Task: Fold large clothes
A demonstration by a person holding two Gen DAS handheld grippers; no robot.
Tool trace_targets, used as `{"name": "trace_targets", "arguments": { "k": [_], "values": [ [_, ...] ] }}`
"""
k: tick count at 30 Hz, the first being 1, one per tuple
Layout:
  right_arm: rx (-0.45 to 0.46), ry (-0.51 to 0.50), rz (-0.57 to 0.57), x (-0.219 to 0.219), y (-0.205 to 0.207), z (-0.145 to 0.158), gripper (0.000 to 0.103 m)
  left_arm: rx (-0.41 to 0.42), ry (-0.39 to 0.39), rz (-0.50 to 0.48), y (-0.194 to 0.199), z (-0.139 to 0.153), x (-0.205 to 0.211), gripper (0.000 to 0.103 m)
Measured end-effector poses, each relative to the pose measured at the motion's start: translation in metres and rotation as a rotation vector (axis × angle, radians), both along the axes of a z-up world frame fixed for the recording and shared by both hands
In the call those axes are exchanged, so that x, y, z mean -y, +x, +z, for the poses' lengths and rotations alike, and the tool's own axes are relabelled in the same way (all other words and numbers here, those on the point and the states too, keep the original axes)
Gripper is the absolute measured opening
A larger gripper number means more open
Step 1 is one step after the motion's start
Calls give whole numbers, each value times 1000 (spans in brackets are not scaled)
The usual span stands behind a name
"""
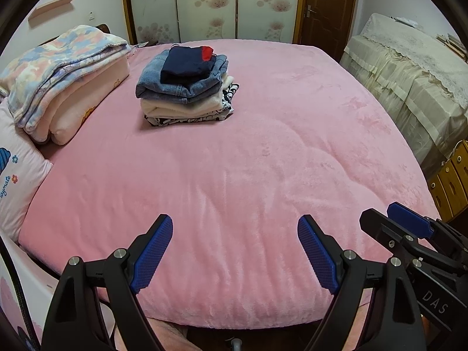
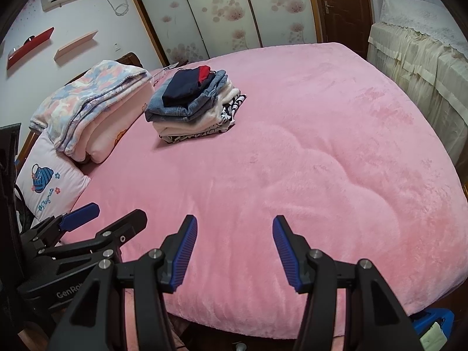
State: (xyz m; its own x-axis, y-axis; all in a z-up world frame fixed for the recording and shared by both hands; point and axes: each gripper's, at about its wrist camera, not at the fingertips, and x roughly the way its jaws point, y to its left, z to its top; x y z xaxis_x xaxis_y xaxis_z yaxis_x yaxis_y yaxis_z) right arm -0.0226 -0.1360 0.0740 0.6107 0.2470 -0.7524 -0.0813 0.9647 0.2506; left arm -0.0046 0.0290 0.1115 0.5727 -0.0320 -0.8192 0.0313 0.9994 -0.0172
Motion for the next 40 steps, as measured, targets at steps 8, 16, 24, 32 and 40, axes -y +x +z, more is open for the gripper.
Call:
{"name": "trace_targets", "arguments": {
  "k": [8, 16, 24, 32, 40],
  "values": [
    [-3, -1, 3, -1, -1, -1, 54, -12, -3, -3, -1, -4, 2, 86],
    [-5, -3, 8, -4, -3, -4, 54, -19, -10, 0, 1, -7, 1, 86],
    [-8, -4, 8, -4, -6, -6, 54, -22, -10, 1, 0, -8, 2, 86],
    [-12, 1, 10, -3, -4, -7, 54, -23, -10, 1, 1, -8, 2, 86],
    [-16, 1, 9, -3, -4, -9, 54, -30, -5, 4, 1, -12, 2, 86]
  ]
}}
